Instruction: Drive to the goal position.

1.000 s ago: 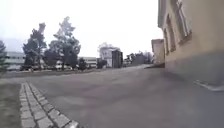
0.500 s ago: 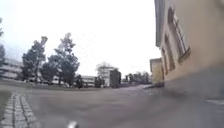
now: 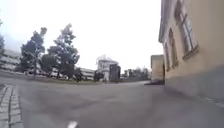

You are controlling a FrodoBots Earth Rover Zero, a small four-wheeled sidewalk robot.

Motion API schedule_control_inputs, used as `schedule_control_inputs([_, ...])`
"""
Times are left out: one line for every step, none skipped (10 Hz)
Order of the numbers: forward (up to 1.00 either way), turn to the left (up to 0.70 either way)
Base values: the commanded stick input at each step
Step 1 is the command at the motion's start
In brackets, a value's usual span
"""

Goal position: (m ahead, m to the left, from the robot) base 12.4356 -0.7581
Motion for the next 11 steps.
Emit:
schedule_control_inputs([0.7, 0.0])
schedule_control_inputs([0.7, 0.0])
schedule_control_inputs([0.7, 0.0])
schedule_control_inputs([0.7, 0.0])
schedule_control_inputs([0.7, 0.0])
schedule_control_inputs([0.7, 0.0])
schedule_control_inputs([0.7, 0.0])
schedule_control_inputs([0.7, 0.0])
schedule_control_inputs([0.7, 0.0])
schedule_control_inputs([0.7, 0.0])
schedule_control_inputs([0.85, 0.0])
